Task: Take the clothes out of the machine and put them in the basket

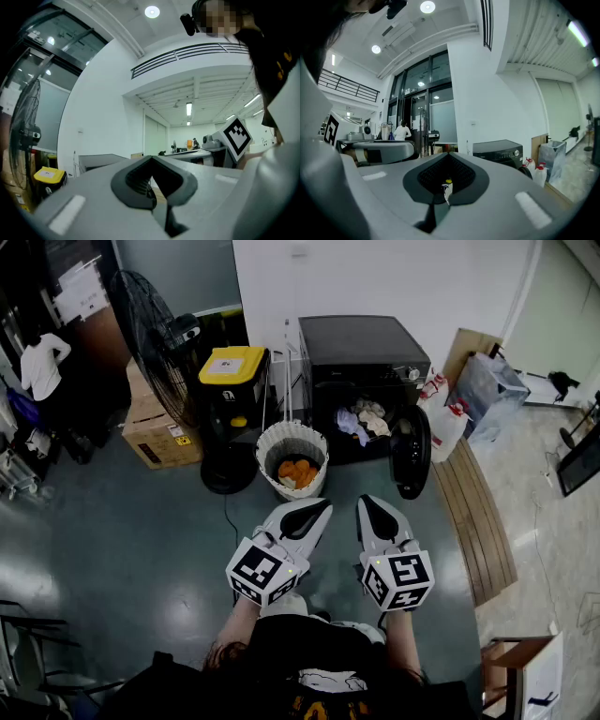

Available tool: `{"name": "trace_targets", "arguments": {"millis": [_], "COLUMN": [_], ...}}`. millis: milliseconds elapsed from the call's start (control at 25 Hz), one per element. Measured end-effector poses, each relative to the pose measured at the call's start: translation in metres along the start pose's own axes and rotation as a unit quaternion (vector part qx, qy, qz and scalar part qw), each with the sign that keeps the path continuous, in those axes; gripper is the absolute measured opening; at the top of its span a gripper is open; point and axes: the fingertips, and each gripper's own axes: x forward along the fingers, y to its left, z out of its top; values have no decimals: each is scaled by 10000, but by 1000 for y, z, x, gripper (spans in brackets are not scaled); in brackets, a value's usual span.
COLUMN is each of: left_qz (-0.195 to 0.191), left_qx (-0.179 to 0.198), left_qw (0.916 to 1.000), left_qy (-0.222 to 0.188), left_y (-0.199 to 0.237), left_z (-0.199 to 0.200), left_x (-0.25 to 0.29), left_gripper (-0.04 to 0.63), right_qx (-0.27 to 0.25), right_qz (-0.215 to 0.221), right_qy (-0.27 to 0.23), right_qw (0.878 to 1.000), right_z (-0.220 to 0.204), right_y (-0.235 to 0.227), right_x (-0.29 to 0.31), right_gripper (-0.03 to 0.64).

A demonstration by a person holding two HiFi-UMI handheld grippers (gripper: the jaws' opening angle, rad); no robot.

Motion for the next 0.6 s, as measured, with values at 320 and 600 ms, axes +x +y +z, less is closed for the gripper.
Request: {"name": "trace_targets", "arguments": {"millis": [320,600], "left_qz": [2,-6], "left_qx": [-16,9], "left_qw": [10000,10000], "left_qy": [35,95], "left_y": [-13,-18], "left_z": [1,1], "left_x": [5,10], "left_gripper": [0,0], "right_qx": [-308,-249], "right_qz": [-91,-123], "right_qy": [-24,-23], "right_qw": [9995,9996], "right_z": [1,-3], "right_y": [-5,-11], "right_x": [-11,-19], "right_gripper": [14,14]}}
